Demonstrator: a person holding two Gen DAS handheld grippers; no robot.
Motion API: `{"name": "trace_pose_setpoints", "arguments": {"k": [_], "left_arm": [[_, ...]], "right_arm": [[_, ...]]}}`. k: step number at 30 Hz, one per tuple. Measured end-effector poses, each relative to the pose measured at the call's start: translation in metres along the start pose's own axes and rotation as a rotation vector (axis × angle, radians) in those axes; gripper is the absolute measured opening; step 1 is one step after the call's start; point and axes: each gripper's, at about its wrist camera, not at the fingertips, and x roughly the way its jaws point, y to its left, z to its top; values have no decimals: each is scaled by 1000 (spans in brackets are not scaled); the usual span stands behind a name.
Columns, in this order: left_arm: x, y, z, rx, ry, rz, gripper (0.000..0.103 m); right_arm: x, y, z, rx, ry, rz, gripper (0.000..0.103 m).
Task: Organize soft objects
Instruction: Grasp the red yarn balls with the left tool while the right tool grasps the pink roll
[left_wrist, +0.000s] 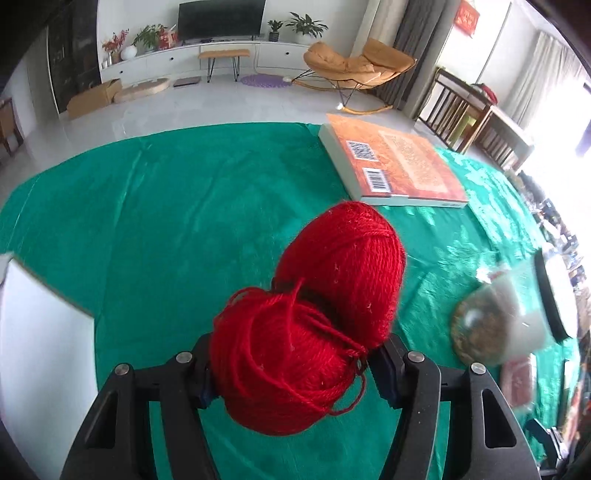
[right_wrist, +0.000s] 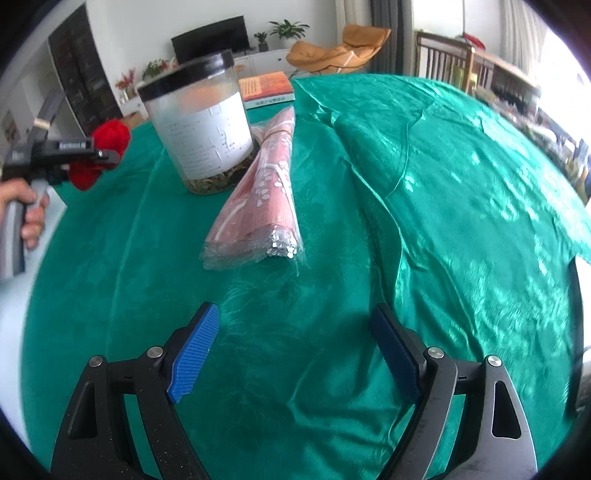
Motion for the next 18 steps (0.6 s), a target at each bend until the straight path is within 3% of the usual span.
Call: {"name": "trace_pose_setpoints", "arguments": {"k": [2, 4, 7, 12, 13, 14, 15, 16, 18], "left_arm": [[-20, -4, -6, 18, -24, -11, 64], [-40, -6, -10, 37, -51, -17, 64], [-60, -13, -20, 44, -67, -30, 64], [-98, -2, -46, 12, -60, -73, 64], [-109, 2, -52, 9, -63, -80, 64], [-119, 5, -57, 10, -69, -84, 64], [-131, 8, -63, 14, -79, -85, 64], [-143, 11, -68, 18, -94, -82, 64], [-169, 19, -82, 25, -131, -68, 64]], "right_arm": [[-16, -14, -2, 114, -36, 99, 86], [-25, -22, 10, 175, -64, 94, 86], [-19, -15, 51, 143, -71, 94, 86], [52, 4, 100, 45, 75, 58, 83], [64, 5, 102, 28, 101, 48, 78], [75, 4, 102, 19, 137, 45, 56], [74, 5, 102, 5, 123, 27, 47], [72, 5, 104, -7, 124, 26, 20], [63, 2, 108, 20, 148, 61, 20]]}}
